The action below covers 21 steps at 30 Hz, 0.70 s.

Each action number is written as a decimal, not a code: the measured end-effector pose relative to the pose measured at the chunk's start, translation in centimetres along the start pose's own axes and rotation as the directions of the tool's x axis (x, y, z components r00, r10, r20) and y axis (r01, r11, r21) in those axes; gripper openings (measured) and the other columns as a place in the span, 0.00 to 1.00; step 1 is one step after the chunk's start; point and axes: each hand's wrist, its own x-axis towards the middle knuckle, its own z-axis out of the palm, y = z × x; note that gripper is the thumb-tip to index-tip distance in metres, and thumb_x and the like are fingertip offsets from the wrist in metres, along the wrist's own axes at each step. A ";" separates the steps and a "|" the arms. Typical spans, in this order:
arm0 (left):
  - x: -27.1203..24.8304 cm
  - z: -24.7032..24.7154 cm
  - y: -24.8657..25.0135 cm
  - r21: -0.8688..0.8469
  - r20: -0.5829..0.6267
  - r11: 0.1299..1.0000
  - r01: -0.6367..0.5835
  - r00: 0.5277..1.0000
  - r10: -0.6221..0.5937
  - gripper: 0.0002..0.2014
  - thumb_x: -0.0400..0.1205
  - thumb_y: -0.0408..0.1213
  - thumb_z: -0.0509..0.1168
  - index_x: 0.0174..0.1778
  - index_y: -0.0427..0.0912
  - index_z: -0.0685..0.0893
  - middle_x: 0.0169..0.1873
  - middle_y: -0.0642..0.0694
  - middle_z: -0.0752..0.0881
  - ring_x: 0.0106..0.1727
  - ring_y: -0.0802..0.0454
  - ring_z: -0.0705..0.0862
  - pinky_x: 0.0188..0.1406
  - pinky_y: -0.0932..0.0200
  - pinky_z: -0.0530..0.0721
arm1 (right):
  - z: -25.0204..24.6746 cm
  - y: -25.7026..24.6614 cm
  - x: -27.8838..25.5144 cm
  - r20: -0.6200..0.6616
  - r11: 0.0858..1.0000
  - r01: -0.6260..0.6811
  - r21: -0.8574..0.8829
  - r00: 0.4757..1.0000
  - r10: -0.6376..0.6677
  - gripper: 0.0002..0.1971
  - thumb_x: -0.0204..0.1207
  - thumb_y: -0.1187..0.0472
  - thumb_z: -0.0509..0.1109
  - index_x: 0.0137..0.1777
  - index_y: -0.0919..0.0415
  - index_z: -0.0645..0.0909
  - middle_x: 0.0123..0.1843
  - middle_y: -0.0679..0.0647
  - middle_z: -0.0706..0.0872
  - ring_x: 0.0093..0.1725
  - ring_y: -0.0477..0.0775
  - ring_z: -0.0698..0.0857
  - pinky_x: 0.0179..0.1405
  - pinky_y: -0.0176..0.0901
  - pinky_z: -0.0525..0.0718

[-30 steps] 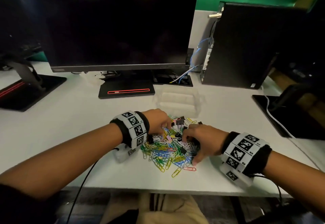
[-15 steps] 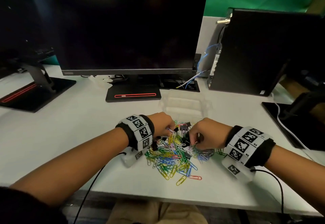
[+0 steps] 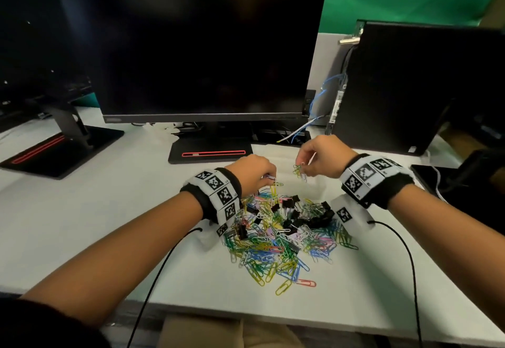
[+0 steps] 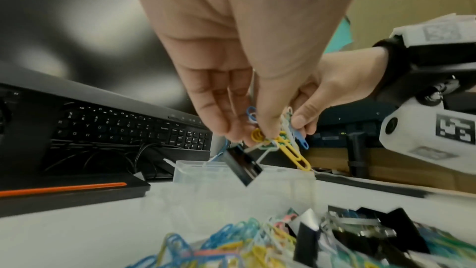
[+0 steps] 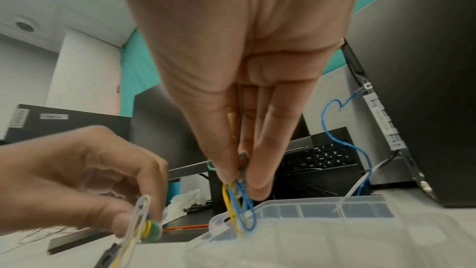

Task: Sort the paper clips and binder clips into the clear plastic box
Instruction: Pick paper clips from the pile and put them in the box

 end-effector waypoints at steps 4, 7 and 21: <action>1.8 -0.6 -0.4 -0.044 -0.042 0.998 0.037 0.998 -0.038 0.12 0.83 0.40 0.62 0.57 0.39 0.84 0.55 0.42 0.85 0.55 0.45 0.82 0.55 0.54 0.78 | 0.4 1.0 2.1 0.012 0.996 -0.088 -0.019 0.996 0.089 0.07 0.67 0.67 0.76 0.42 0.56 0.87 0.41 0.53 0.89 0.32 0.46 0.83 0.46 0.41 0.86; 3.5 -0.6 -0.8 -0.070 -0.050 0.995 0.068 0.996 -0.071 0.12 0.83 0.40 0.62 0.58 0.39 0.84 0.56 0.41 0.86 0.55 0.45 0.83 0.55 0.54 0.79 | 1.3 1.7 3.4 0.041 0.989 -0.145 -0.003 0.989 0.145 0.09 0.67 0.71 0.74 0.45 0.59 0.88 0.43 0.55 0.89 0.38 0.49 0.84 0.45 0.40 0.85; 9.4 2.3 -1.3 0.133 0.179 0.987 0.094 0.977 -0.117 0.16 0.84 0.30 0.58 0.68 0.42 0.79 0.66 0.38 0.80 0.65 0.39 0.80 0.63 0.50 0.78 | 2.1 3.2 1.9 0.206 0.996 -0.017 -0.093 0.978 0.036 0.11 0.74 0.63 0.69 0.54 0.54 0.87 0.51 0.50 0.89 0.37 0.40 0.76 0.45 0.31 0.73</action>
